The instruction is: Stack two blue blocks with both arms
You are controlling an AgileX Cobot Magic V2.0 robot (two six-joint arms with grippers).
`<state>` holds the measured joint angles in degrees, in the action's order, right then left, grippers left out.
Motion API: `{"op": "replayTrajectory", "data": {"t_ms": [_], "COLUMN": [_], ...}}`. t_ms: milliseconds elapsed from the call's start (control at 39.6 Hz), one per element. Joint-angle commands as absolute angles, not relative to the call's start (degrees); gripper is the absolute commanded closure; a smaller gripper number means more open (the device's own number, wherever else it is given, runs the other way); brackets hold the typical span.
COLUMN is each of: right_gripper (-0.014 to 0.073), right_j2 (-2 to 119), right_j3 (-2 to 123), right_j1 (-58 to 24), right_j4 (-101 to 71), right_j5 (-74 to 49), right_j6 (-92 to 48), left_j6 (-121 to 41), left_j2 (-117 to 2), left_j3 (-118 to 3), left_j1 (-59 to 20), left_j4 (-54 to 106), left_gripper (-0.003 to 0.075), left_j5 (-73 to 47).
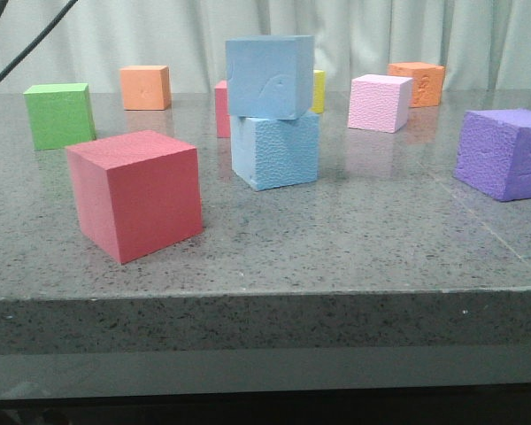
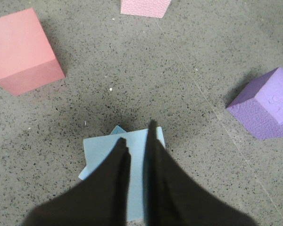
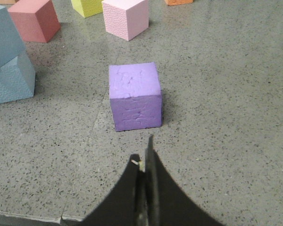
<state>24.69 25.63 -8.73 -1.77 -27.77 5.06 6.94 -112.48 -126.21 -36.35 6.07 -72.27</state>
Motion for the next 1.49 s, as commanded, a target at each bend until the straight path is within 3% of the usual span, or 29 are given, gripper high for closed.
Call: {"op": "replayTrajectory", "data": {"t_ms": [0, 303, 556, 732, 1187, 1465], "right_gripper": [0.066, 0.066, 0.066, 0.066, 0.066, 0.066], "right_j2": [24.78, 24.78, 24.78, 24.78, 24.78, 24.78], "right_j3": [27.05, 27.05, 27.05, 27.05, 27.05, 27.05], "right_j1": [-8.46, -8.46, -8.46, -8.46, -8.46, -8.46], "right_j4": [-1.55, -1.55, -1.55, -1.55, -1.55, -1.55], "right_j5": [-23.53, -23.27, -23.28, -22.85, -22.9, -22.9], "right_j6": [4.5, 4.5, 4.5, 4.5, 4.5, 4.5], "left_j6": [5.91, 5.91, 5.68, 4.52, 4.11, 4.11], "left_j2": [-108.36, -102.05, -91.38, -80.75, -48.82, -28.9], "left_j3": [-127.99, -126.38, -116.14, -103.13, -58.52, -38.37], "left_j1": [-36.57, -36.35, -36.35, -36.35, -36.35, -36.35], "left_j4": [6.33, 1.41, -4.82, -7.52, -7.74, -7.51], "left_gripper": [0.0741, 0.0741, 0.0741, 0.0741, 0.0741, 0.0741], "left_j5": [-72.98, -72.98, -71.94, -64.22, -29.84, -17.44]}}
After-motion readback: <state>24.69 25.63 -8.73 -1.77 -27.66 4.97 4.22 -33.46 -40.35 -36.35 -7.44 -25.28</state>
